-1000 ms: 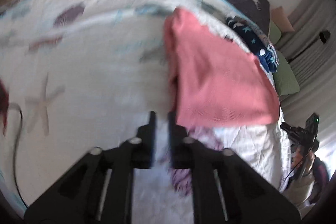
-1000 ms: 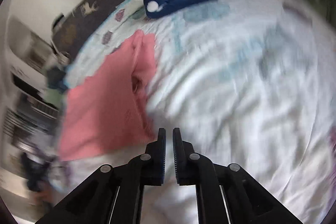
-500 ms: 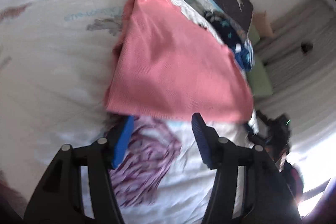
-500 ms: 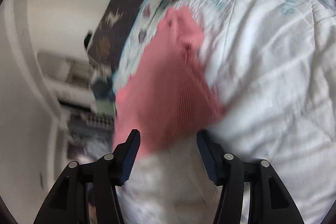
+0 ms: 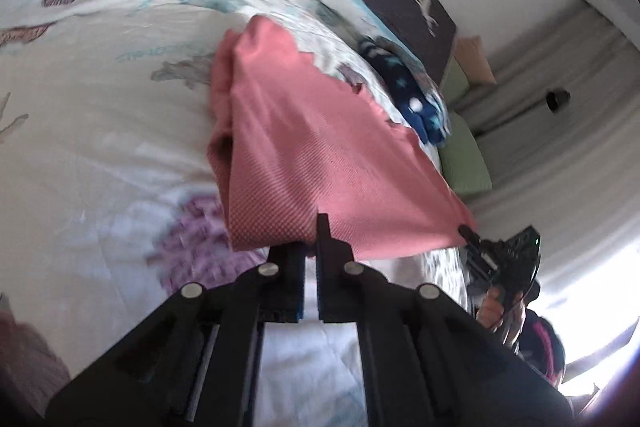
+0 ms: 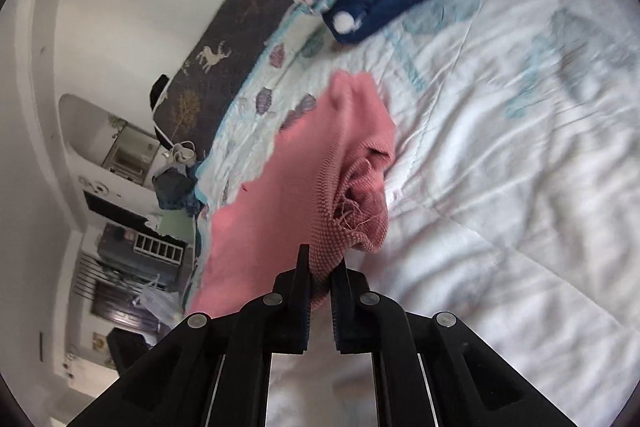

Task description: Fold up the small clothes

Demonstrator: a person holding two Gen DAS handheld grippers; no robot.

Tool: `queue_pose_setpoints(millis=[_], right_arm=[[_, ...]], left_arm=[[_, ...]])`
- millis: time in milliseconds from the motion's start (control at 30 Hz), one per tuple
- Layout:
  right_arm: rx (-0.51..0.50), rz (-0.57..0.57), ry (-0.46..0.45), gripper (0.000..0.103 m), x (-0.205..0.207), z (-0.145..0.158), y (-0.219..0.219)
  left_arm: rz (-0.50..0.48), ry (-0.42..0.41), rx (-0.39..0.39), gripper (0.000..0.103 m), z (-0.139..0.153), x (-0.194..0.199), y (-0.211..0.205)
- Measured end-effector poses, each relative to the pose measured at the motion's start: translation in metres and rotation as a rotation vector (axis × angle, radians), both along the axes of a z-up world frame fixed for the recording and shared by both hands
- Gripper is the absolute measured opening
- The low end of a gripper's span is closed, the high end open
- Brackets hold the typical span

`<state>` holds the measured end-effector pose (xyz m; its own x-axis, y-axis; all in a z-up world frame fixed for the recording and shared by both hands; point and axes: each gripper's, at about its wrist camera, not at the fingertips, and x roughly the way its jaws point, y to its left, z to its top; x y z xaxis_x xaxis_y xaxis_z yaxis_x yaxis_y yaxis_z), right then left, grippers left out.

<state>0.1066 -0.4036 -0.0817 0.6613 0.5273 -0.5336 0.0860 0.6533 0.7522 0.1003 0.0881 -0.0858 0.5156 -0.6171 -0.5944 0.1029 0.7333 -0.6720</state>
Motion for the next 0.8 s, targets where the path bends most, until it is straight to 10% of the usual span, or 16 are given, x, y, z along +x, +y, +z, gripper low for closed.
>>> queue_pose_setpoints(millis=[500,633,800], right_arm=[[-0.107,-0.114,0.183,0.016,-0.089,-0.041,-0.033],[-0.436,-0.15,0.143,0.028,-0.099,-0.009,-0.018],[-0.613,-0.015,0.044,0.029,-0.1,0.011,0.023]], left_arm=[[-0.075,0.107,0.182,0.016,-0.036,-0.067,-0.021],[-0.045,0.069,0.281,0.044,-0.023,-0.073,-0.013],[0.04,0.038,0.35,0.045,-0.014,-0.075,0.01]])
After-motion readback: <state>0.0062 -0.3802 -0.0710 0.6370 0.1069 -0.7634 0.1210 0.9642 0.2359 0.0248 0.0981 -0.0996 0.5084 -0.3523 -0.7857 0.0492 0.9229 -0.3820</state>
